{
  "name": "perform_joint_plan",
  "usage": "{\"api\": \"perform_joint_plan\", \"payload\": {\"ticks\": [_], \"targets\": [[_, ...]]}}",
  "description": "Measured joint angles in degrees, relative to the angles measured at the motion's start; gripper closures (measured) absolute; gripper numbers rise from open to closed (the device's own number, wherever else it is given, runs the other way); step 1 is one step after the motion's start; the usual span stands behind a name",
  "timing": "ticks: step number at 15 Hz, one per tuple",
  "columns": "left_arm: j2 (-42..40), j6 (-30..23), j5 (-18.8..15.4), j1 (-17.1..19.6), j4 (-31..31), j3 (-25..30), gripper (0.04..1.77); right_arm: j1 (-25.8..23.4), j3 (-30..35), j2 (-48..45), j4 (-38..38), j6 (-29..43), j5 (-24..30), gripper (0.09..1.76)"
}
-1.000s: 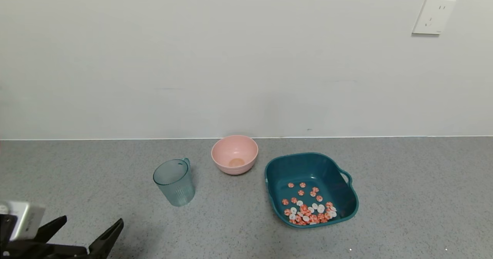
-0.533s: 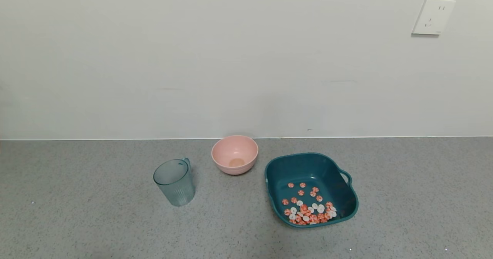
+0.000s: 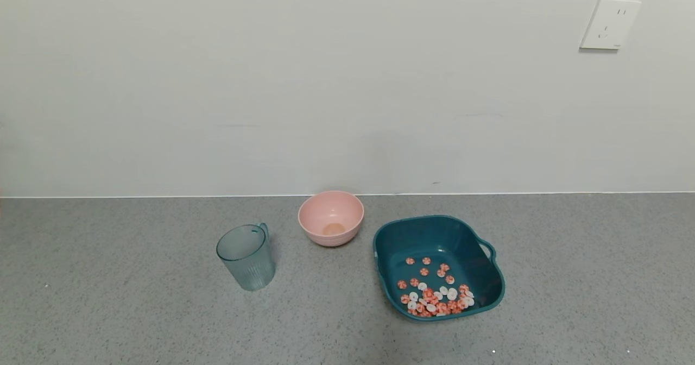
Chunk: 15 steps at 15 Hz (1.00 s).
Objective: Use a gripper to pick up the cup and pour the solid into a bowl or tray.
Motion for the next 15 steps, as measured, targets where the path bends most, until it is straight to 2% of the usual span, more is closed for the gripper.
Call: {"api": "perform_joint_plan", "payload": {"ticks": [3, 6, 8, 11, 13, 15], "targets": [[-5.17, 0.06, -4.92, 2.08, 3.44, 0.66, 0.09, 0.00, 0.00, 0.00, 0.00, -0.02, -0.02, 0.14], [-11.20, -0.20, -6.17, 2.65, 3.25, 2.19, 0.09, 0.00, 0.00, 0.00, 0.00, 0.00, 0.02, 0.14], [-13.19, -0.49, -6.08, 2.69, -1.16, 3.16, 0.09, 0.00, 0.00, 0.00, 0.00, 0.00, 0.00, 0.14], [-14.34, -0.24, -7.33, 2.74, -13.67, 7.61, 0.09, 0.00, 0.00, 0.00, 0.00, 0.00, 0.00, 0.14], [-14.46, -0.22, -8.40, 2.74, -18.30, 11.40, 0.09, 0.00, 0.00, 0.00, 0.00, 0.00, 0.00, 0.14], [-14.51, -0.33, -9.36, 2.74, -18.32, 14.43, 0.09, 0.00, 0.00, 0.00, 0.00, 0.00, 0.00, 0.14]]}}
